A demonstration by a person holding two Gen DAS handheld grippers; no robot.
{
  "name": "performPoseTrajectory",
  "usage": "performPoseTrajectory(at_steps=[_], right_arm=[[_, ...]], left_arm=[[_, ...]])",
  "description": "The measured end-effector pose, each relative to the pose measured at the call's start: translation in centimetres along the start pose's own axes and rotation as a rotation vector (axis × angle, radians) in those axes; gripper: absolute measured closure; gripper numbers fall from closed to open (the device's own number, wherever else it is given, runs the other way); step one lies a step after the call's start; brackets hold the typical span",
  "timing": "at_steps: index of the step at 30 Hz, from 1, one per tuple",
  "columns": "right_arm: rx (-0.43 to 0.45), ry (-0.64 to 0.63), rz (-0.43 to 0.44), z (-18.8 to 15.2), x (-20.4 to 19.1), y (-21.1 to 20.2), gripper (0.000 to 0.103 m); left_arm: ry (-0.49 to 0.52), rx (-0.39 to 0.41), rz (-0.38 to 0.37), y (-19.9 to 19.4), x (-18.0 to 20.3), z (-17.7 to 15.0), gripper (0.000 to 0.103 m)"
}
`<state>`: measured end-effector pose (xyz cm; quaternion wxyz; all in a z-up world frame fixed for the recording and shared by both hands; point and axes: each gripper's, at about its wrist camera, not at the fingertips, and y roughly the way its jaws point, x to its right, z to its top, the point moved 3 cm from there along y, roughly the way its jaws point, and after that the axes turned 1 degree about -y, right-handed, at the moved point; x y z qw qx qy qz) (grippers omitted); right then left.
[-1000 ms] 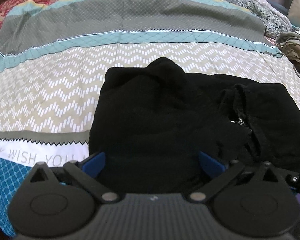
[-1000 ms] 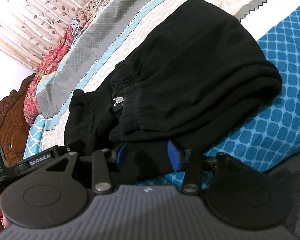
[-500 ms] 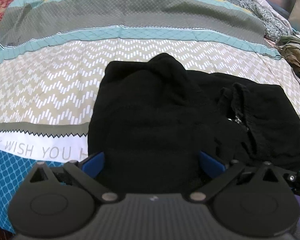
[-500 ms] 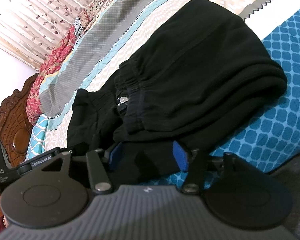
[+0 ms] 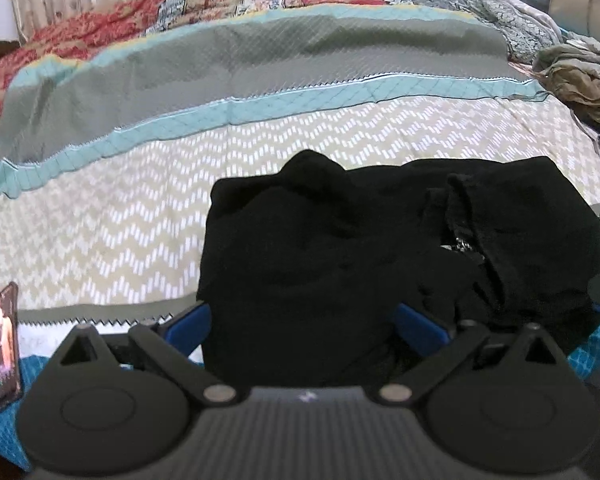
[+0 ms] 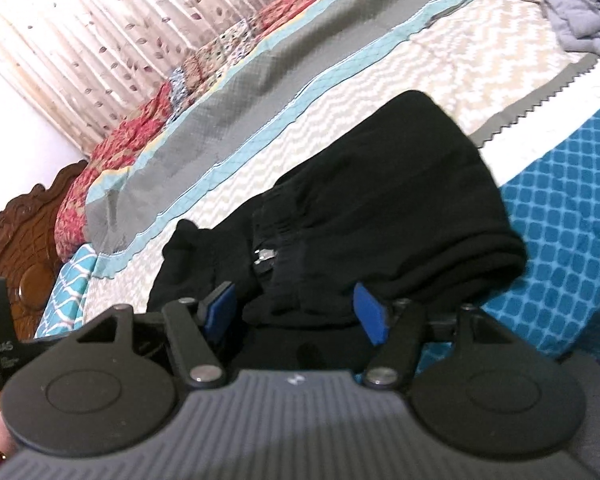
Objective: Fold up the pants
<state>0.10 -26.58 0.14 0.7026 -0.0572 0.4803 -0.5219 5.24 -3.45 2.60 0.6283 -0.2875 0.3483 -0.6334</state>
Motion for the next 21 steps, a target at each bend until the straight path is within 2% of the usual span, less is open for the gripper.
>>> performPoseTrajectory(at_steps=[2, 4, 15, 21], right_arm=[[0.014, 0.013, -0.011, 0.2, 0.5, -0.2, 0.036], [0.034, 0.022, -0.026, 0.4, 0.9, -0.5, 0.036], [0.168, 0.097, -0.109, 2.4, 4.9, -3.5, 0.036], [0.193, 0.155, -0.128, 2.4, 6.8, -4.2, 0.036]], left_arm=[[-0.005, 0.000, 0.009, -0.1, -0.1, 0.1, 0.003], [-0.010, -0.007, 0.019, 0.0, -0.1, 0.2, 0.009], [-0.013, -0.019, 0.032, 0.2, 0.4, 0.7, 0.012], [0.013, 0.008, 0.000, -0.7, 1.6, 2.8, 0.013]])
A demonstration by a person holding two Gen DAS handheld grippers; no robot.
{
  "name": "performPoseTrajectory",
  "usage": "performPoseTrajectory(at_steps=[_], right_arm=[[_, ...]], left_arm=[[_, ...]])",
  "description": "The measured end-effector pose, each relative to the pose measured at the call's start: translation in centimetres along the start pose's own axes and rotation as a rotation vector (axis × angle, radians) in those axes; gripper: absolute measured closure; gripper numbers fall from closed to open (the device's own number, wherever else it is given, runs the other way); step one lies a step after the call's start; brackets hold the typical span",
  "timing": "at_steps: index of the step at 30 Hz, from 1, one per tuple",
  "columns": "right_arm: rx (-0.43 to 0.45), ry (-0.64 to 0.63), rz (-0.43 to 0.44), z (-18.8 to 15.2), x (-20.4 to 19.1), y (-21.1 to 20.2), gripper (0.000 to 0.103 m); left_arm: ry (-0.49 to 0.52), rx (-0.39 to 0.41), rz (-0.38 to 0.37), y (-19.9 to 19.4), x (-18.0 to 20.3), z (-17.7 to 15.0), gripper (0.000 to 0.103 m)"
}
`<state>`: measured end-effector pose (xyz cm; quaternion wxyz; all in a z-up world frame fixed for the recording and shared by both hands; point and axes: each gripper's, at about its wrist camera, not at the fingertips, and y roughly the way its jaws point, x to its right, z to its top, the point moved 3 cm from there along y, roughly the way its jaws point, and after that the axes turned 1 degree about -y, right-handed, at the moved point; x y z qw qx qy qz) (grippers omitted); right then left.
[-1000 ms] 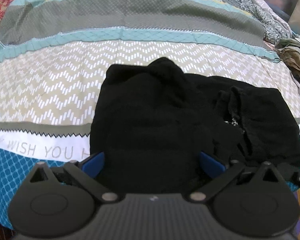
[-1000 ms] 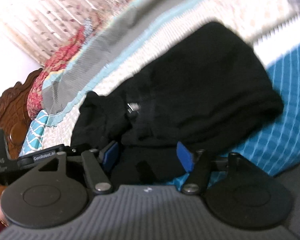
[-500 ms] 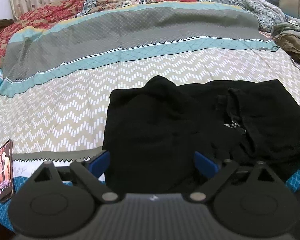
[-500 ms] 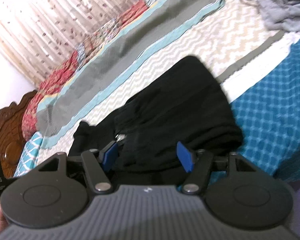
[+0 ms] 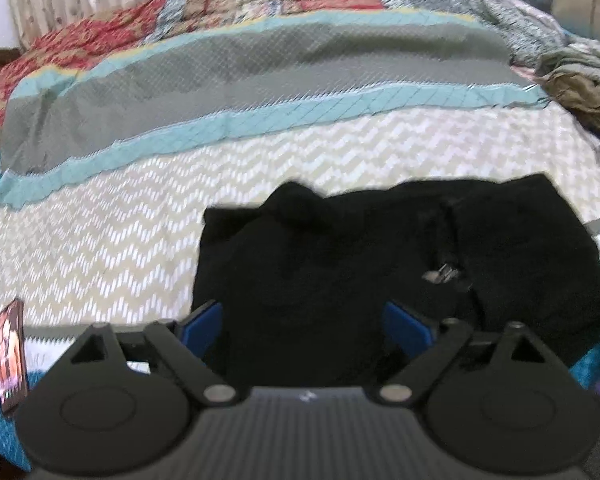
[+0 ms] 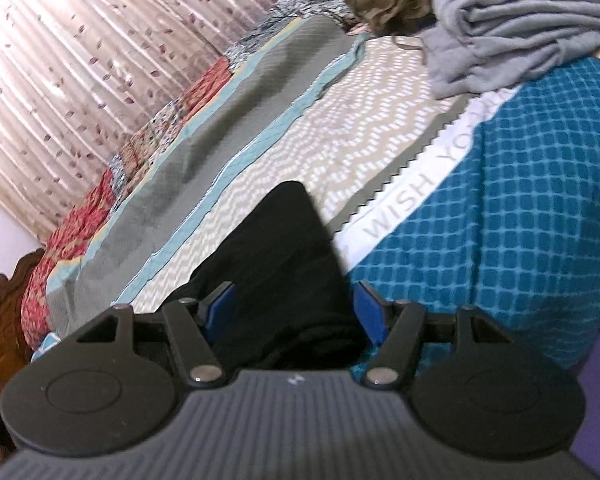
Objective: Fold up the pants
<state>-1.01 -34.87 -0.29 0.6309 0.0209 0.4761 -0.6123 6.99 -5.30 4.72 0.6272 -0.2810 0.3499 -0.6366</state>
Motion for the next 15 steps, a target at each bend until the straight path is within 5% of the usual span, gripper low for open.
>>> performPoseTrajectory(at_steps=[5, 15], right_arm=[[-0.006, 0.023, 0.012, -0.7, 0.8, -0.2, 0.036], [0.010, -0.111, -0.001, -1.5, 1.0, 0.2, 0.034]], left_arm=[[0.089, 0.045, -0.089, -1.2, 3.6, 3.2, 0.013], [0.183, -0.123, -0.310, 1.7, 15.4, 8.9, 0.029]])
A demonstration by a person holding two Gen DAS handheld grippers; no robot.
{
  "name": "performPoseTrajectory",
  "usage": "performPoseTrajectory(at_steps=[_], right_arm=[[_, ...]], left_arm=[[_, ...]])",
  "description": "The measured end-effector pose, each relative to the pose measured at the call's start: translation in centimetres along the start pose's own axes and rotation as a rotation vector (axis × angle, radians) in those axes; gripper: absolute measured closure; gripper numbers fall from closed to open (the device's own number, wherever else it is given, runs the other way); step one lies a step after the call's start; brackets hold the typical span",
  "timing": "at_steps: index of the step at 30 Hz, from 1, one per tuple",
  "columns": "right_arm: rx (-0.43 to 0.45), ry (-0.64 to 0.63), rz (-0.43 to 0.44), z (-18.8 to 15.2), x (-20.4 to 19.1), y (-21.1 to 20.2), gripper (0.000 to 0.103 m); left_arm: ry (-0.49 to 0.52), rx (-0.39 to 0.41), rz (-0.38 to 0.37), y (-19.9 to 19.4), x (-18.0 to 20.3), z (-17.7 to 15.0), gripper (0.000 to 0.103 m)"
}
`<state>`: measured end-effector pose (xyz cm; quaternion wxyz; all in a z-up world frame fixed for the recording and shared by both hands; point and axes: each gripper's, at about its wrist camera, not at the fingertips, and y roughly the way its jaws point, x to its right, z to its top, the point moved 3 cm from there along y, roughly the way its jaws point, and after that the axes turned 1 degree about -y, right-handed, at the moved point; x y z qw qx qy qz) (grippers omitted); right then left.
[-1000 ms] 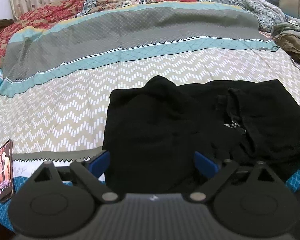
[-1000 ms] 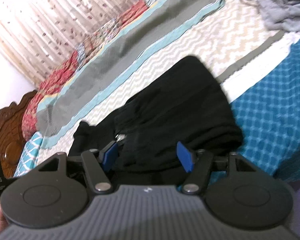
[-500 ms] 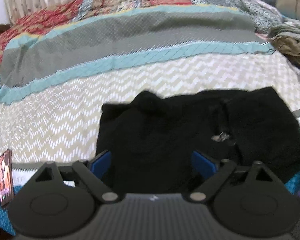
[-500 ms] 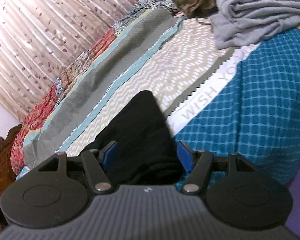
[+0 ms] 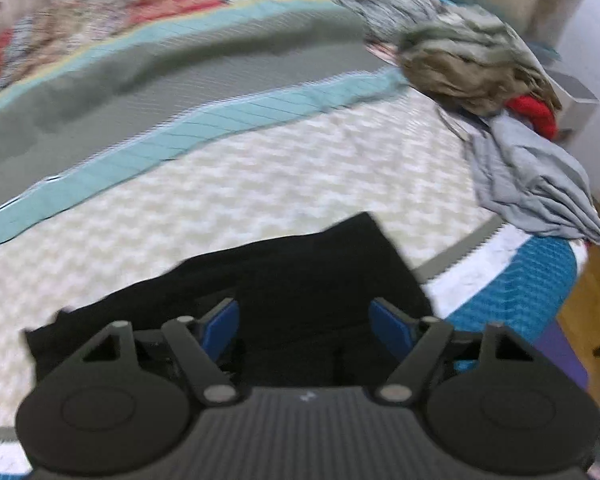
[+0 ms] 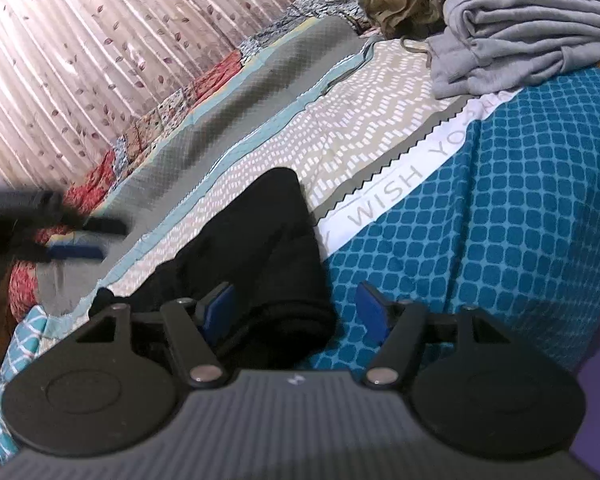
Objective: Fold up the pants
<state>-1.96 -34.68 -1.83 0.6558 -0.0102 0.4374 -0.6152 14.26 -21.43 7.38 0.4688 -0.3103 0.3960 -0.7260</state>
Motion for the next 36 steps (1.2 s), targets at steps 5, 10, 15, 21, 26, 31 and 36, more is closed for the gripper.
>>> performPoseTrajectory(at_steps=[5, 10, 15, 21, 26, 31, 36], right_arm=[[-0.013, -0.036, 0.028, -0.3, -0.3, 0.5, 0.034], [-0.042, -0.080, 0.028, -0.1, -0.6, 1.5, 0.039], [-0.068, -0.120, 0.025, -0.2, -0.6, 2.4, 0.075], [0.024, -0.259, 0.057, -0.6, -4.2, 0.7, 0.084], [0.089, -0.372, 0.095, -0.9, -8.2, -0.6, 0.085], [0.109, -0.469, 0.172, -1.4, -12.6, -1.1, 0.085], [0.100, -0.573, 0.253, -2.2, -17.4, -0.9, 0.085]], left_arm=[[0.027, -0.098, -0.011, 4.9, 4.8, 2.0, 0.027], [0.015, -0.169, 0.021, 8.8, 6.7, 3.0, 0.023], [-0.005, -0.249, 0.067, 11.7, 6.4, 1.9, 0.027], [-0.055, -0.246, -0.030, 10.2, 5.5, 1.8, 0.077], [-0.064, -0.141, -0.074, 5.6, 4.0, 2.2, 0.090], [-0.163, -0.044, -0.137, 0.6, -0.6, 1.7, 0.090], [-0.320, 0.065, -0.170, -4.5, -7.5, -0.1, 0.091]])
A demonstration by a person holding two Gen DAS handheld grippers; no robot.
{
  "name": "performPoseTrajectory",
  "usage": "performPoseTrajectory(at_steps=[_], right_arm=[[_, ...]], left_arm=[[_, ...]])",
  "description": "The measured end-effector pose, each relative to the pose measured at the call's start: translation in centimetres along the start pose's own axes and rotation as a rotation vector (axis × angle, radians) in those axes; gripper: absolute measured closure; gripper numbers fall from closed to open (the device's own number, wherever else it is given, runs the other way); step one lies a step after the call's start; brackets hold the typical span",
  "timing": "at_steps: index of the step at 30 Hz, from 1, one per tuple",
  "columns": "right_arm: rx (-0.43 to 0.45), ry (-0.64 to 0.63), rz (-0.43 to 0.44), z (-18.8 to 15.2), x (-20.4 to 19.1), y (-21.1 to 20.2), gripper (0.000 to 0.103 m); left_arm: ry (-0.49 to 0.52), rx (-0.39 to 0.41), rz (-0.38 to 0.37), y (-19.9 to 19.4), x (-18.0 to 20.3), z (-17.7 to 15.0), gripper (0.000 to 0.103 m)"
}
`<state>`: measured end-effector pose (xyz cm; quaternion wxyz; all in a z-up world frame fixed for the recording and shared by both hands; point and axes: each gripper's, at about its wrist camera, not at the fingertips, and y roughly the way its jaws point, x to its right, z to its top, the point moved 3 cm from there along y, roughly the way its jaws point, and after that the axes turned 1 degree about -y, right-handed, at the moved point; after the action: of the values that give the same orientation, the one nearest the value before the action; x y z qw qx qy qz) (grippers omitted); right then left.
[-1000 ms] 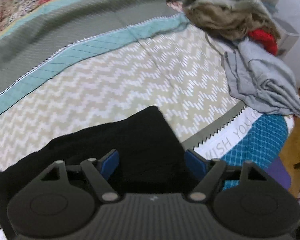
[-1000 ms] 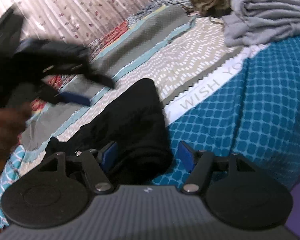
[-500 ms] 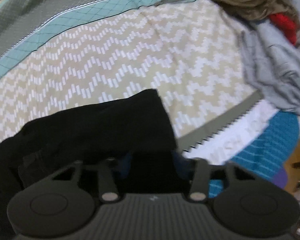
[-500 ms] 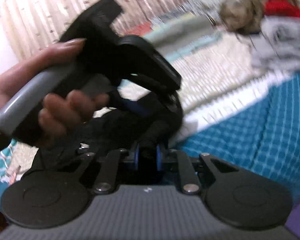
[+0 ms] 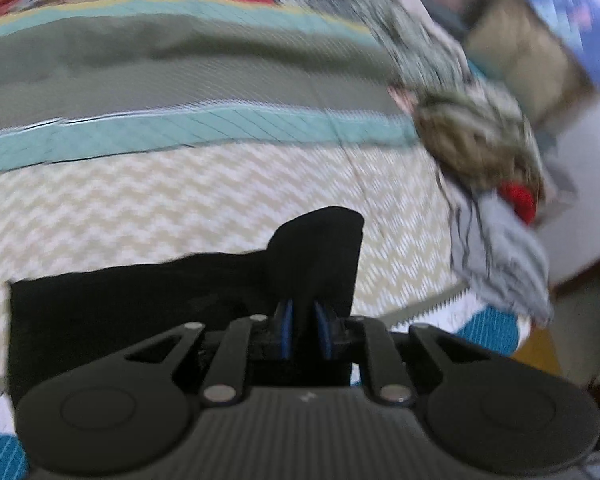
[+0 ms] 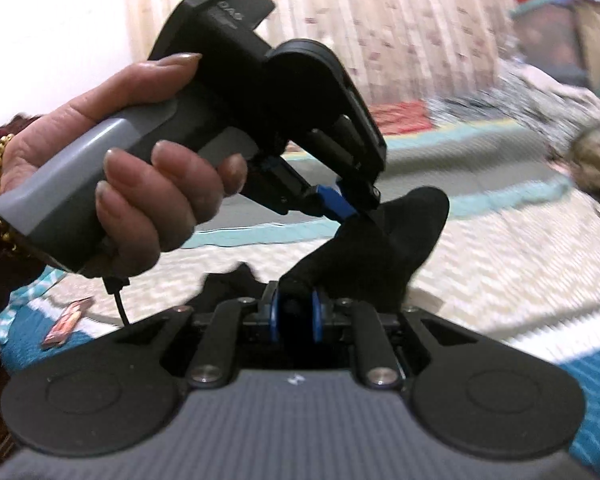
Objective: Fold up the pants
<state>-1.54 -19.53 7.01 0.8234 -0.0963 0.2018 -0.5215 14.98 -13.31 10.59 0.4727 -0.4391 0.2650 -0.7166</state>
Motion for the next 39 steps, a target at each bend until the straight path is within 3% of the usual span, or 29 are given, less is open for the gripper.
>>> performPoseTrajectory(at_steps=[5, 10, 18, 21, 24, 28, 34, 39], right_arm=[[-0.015, -0.081, 0.097, 1.5, -4.8, 2.0, 0.085], [-0.065, -0.132, 0.159, 1.7, -8.1, 4.1, 0.085], [-0.207, -0.208, 0.196, -0.6, -11.4, 8.2, 0.084], [-0.301, -0.216, 0.195, -2.4, -11.5, 10.3, 0.079], [-0.389, -0.227, 0.200, -3.7, -11.5, 11.2, 0.064], [-0.336, -0.191, 0.267, -2.4, -10.9, 8.3, 0.045], [-0.273, -0.100, 0.262, -1.7, -8.8, 4.6, 0.044], [-0.254, -0.036, 0.211, -1.8, -7.5, 4.3, 0.045]], left_arm=[[-0.139, 0.098, -0.007, -4.7, -7.0, -0.2, 0.091], [-0.266, 0.135, 0.011, -6.9, -13.5, -1.7, 0.091], [-0.416, 0.152, 0.071, -6.0, -21.8, -5.1, 0.093], [-0.439, 0.110, 0.141, -4.4, -23.9, -6.5, 0.093], [-0.467, 0.075, 0.153, -3.3, -25.0, -7.9, 0.092], [-0.470, 0.100, 0.130, -4.3, -25.4, -8.4, 0.077], [-0.417, 0.193, 0.166, -7.0, -23.7, -8.0, 0.072], [-0.277, 0.250, 0.175, -7.6, -20.3, -6.3, 0.072]])
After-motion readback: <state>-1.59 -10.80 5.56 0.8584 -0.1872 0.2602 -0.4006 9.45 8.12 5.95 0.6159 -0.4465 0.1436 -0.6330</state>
